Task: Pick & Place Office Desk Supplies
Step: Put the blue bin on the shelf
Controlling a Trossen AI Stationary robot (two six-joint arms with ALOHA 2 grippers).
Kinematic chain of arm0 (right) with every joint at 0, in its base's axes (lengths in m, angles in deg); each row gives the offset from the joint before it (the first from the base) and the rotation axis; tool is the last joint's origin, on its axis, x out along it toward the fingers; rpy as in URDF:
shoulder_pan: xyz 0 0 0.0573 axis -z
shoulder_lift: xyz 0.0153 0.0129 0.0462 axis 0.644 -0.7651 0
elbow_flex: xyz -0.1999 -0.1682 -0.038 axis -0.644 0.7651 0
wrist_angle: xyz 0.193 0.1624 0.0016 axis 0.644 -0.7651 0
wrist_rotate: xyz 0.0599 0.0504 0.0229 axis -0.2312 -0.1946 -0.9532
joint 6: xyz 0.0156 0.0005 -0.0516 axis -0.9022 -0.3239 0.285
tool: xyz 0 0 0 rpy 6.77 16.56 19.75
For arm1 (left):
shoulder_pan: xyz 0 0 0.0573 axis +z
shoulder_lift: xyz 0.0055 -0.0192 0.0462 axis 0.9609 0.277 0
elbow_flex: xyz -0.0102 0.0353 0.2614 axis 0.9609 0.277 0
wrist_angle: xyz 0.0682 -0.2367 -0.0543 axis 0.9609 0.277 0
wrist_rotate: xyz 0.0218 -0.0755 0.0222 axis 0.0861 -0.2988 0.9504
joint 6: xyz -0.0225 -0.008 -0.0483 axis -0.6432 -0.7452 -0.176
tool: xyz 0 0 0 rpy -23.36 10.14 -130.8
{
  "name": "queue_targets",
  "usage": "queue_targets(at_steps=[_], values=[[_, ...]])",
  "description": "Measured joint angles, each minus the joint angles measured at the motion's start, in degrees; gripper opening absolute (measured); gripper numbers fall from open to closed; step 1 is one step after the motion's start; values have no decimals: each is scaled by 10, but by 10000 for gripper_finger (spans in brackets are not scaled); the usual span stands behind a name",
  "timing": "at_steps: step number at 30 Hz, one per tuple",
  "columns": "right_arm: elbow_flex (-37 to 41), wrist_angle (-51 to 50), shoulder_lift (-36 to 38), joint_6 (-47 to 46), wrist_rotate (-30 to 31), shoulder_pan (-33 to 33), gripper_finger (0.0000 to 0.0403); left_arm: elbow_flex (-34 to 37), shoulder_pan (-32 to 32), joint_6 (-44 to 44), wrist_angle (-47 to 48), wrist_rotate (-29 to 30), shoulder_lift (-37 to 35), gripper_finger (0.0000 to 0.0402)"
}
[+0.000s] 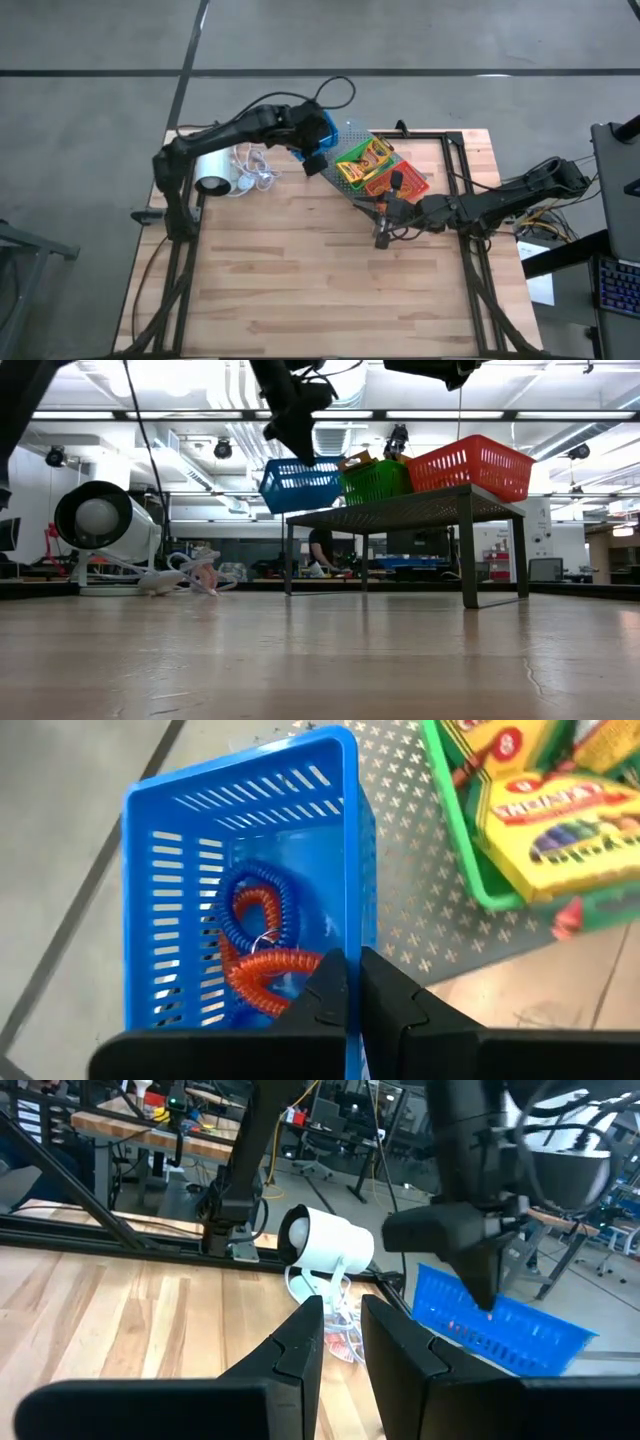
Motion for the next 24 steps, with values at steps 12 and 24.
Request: queue_targets(at_steps=[12,24], values=[[0,0,0,0,0,0,68,-44,-5,-41,28,0,50,9],[0,0,0,0,0,0,68,-44,-14,-68,26,0,50,9]])
